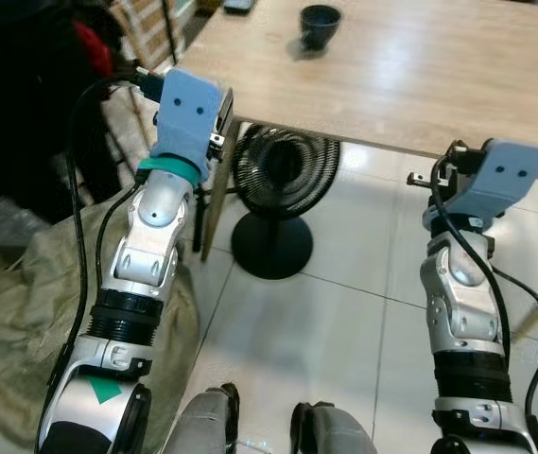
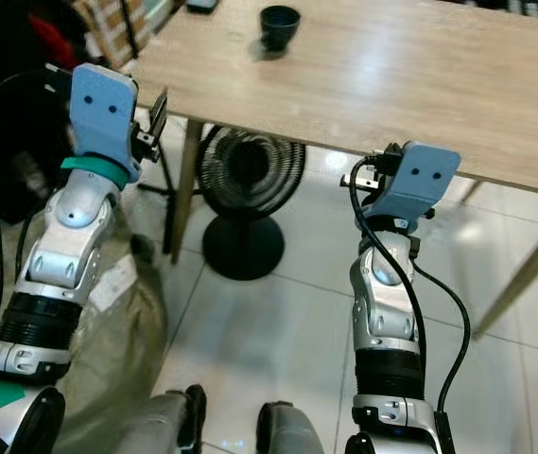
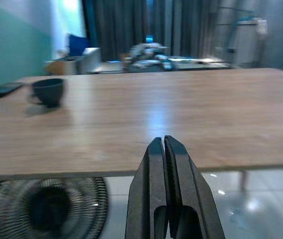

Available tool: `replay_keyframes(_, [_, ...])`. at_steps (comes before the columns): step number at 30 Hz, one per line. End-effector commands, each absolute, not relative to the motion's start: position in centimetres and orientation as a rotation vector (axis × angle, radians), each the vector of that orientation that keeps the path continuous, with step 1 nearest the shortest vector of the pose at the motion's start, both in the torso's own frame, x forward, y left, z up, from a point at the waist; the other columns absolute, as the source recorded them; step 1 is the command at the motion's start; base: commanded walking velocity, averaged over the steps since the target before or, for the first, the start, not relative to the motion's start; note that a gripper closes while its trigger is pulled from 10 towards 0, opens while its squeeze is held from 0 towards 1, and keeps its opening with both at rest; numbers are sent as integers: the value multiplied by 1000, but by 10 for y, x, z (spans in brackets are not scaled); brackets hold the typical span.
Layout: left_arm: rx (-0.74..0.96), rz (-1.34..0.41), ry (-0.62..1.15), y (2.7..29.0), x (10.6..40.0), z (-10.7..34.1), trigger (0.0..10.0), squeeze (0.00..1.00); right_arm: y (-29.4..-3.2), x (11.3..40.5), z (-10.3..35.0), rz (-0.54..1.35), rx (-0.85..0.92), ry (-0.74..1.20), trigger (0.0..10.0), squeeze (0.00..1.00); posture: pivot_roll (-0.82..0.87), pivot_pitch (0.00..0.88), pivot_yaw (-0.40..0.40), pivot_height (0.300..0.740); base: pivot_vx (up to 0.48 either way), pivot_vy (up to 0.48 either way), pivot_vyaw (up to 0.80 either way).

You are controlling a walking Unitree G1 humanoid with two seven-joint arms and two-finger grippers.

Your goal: Setting the table

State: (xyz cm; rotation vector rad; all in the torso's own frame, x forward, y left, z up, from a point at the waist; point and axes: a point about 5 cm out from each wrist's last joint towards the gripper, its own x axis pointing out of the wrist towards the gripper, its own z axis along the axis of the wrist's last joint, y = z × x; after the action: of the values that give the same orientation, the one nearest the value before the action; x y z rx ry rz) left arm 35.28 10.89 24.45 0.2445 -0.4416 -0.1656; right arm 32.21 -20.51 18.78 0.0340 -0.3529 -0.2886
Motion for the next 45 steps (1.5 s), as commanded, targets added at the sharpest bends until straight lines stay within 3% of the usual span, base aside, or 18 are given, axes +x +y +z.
replay_keyframes(1, [235, -161, -424, 110, 354, 241, 10000, 0, -208, 320, 185, -300, 38, -345, 10000, 0, 83, 92, 68, 740, 0, 0, 0])
replay_keyframes(18, [244, -162, -404, 110, 356, 236, 10000, 0, -208, 321, 181, -302, 47, -329, 10000, 0, 87, 85, 71, 740, 0, 0, 0])
replay_keyframes(32, [281, -97, -192, 129, 353, 173, 10000, 0, -211, 317, 133, -229, -43, -150, 10000, 0, 112, 38, 45, 740, 0, 0, 0])
replay_keyframes(45, [267, -83, -205, 130, 356, 176, 10000, 0, -208, 321, 141, -233, -22, -187, 10000, 0, 108, 47, 46, 740, 0, 0, 0])
